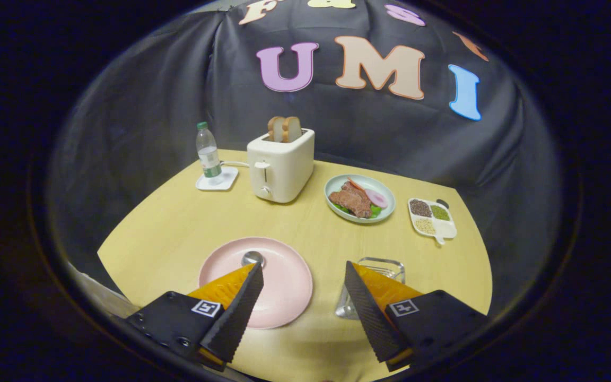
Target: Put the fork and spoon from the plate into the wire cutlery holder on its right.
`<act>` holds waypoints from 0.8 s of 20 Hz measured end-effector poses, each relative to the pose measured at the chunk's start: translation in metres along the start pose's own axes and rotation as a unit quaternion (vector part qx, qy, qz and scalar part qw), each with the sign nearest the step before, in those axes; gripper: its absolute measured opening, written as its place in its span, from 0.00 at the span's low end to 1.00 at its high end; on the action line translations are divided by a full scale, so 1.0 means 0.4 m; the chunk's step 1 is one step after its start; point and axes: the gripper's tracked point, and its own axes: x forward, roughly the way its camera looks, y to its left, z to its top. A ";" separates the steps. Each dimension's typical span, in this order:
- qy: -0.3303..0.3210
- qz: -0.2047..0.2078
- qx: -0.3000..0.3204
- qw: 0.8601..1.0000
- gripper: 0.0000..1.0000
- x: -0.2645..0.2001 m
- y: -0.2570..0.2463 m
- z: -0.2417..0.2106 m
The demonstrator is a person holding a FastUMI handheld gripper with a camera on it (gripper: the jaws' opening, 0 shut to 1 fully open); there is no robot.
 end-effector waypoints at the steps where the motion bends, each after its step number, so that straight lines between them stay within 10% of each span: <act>1: -0.006 0.000 0.002 1.000 0.98 0.006 0.020 -0.009; 16: -0.004 -0.001 -0.009 1.000 0.99 0.138 0.193 -0.162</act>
